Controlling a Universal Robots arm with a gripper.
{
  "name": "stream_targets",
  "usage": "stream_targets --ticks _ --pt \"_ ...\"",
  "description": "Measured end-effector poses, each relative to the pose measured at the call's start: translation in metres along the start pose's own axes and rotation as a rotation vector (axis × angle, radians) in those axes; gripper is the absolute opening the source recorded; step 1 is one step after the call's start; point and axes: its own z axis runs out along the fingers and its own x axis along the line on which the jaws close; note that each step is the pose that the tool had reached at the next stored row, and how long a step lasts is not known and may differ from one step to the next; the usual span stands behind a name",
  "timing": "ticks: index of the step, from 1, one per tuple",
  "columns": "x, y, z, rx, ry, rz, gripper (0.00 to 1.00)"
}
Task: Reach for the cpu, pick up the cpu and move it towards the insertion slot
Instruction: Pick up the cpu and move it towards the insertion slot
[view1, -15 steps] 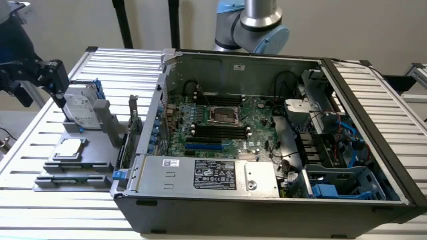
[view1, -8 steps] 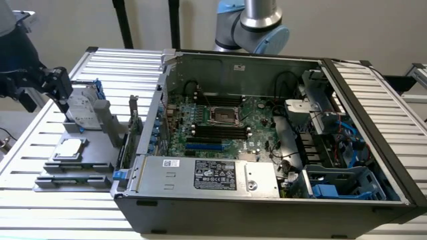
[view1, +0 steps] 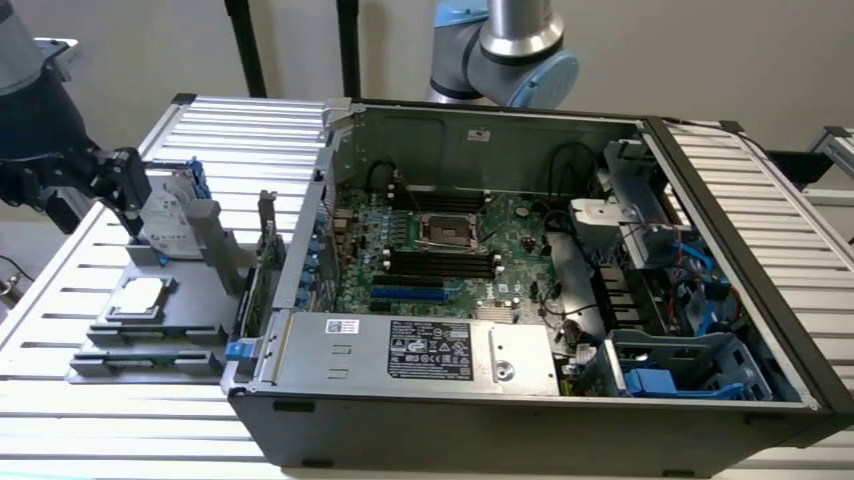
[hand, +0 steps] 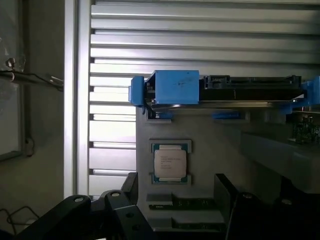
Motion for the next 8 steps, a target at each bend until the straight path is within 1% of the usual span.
stream_targets --ticks 8 --pt "0.000 -0.0006 0.0146 0.0000 0.0000 0.000 0.71"
